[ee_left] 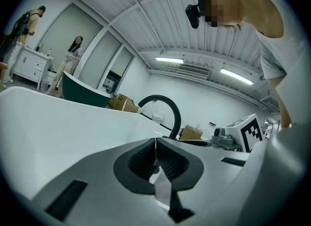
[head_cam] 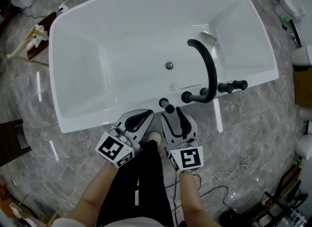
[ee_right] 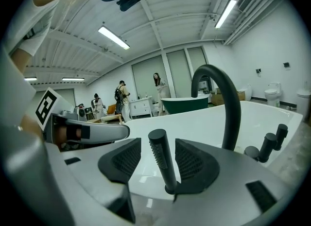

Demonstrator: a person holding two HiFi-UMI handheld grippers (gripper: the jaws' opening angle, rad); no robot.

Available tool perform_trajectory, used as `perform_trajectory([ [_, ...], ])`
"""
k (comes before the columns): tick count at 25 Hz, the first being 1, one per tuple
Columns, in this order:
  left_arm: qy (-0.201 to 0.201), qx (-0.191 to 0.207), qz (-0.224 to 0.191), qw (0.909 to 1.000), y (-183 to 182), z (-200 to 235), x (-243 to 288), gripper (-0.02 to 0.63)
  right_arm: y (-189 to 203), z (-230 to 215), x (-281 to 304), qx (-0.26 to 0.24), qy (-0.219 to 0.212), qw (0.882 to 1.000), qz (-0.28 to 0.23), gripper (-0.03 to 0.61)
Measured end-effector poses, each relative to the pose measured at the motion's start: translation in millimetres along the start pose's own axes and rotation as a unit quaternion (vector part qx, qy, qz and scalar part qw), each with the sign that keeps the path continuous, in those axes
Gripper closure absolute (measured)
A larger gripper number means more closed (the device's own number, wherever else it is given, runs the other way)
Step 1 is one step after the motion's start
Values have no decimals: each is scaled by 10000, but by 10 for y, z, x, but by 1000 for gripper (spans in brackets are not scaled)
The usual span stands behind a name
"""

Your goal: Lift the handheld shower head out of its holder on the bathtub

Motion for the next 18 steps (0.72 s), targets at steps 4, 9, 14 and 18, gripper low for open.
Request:
perform_trajectory([
  [4, -50, -102, 42, 9999, 132, 183, 46, 601, 141, -21, 232, -54, -14, 10000, -11, 370],
  [9, -68, -179, 142, 9997, 277, 385, 66, 601, 263, -18, 461, -309, 152, 9994, -31, 370],
  [14, -44, -244, 174, 9995, 330, 479, 83, 601, 369, -31, 613, -348, 176, 9992, 16, 371],
  [18, 7, -276, 234, 9993, 359, 472, 66, 601, 426, -50, 658, -484, 379, 9980, 132, 425],
])
Point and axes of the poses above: the fingertips, and each gripper's own axes: x forward along the fingers, z to its left, y out of its underside, the point moved 7 cm from there along -x, backward along the fingers, and after that the axes turned 5 degrees about -x, right-handed, at the moved point
